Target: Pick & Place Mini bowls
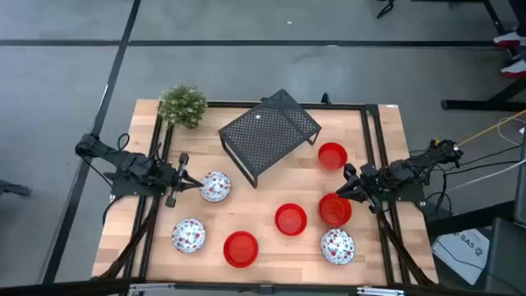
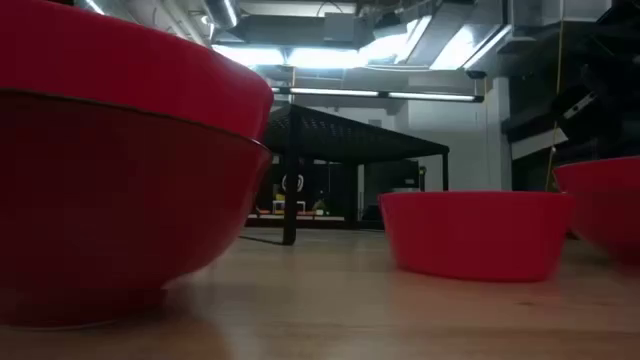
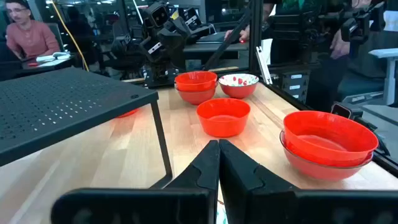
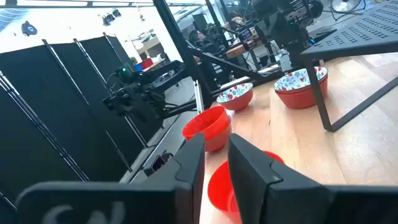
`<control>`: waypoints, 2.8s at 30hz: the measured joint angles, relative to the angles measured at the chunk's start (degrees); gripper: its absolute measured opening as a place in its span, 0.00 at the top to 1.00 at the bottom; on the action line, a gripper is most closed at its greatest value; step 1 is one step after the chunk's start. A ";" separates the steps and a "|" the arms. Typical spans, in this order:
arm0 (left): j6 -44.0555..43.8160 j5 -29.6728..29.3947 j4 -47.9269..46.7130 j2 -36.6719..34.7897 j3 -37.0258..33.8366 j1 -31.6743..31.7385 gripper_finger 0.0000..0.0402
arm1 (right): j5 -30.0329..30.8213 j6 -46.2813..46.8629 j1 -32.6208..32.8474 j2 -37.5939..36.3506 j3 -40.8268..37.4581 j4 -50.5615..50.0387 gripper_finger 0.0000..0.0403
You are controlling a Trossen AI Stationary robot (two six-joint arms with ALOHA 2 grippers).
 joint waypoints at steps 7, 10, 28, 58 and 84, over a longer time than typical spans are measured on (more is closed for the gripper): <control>0.00 0.00 0.00 0.02 -0.02 0.00 0.99 | 0.00 0.00 -0.01 0.01 0.00 0.02 0.82; 0.00 0.00 -0.01 0.00 -0.02 0.02 0.99 | -0.02 0.00 0.01 -0.01 0.00 0.00 0.82; 0.00 0.00 -0.01 0.02 -0.02 0.02 0.99 | 0.00 0.00 0.00 -0.01 0.00 0.02 0.82; 0.00 0.00 -0.02 0.02 -0.01 0.01 0.99 | -0.01 -0.02 2.31 35.26 33.48 -21.96 0.82; 0.00 -0.02 -0.04 0.01 -0.02 0.01 0.99 | -0.99 -21.63 -0.72 71.37 43.83 -9.47 0.82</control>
